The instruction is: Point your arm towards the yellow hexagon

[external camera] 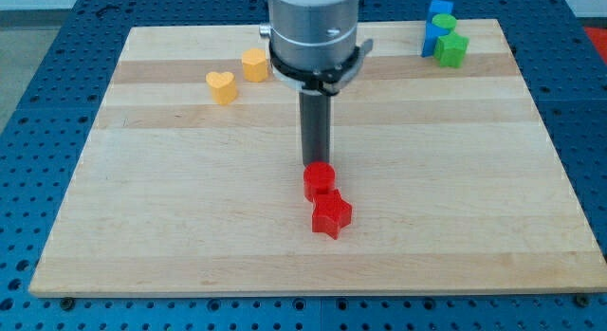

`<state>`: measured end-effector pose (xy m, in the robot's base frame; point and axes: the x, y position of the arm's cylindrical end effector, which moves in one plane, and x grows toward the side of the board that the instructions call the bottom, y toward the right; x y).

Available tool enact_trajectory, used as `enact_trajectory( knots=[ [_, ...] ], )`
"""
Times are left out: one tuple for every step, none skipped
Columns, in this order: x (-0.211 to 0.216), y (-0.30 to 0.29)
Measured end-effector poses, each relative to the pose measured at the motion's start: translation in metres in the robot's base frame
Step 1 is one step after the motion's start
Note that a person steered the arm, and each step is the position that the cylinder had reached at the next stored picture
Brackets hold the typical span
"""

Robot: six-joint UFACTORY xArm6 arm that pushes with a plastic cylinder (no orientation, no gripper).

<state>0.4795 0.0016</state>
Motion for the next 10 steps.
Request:
enact_trajectory(
  knots=[
    [0.018,0.0],
    [0.018,0.0],
    [0.017,0.0],
    [0.009,0.005],
    [-0.032,0.02],
    [-0.083,0.022],
    [-0.13,0.022],
    [-0.171,0.013],
    [-0.221,-0.008],
    [-0.246,-0.044]
  ],
)
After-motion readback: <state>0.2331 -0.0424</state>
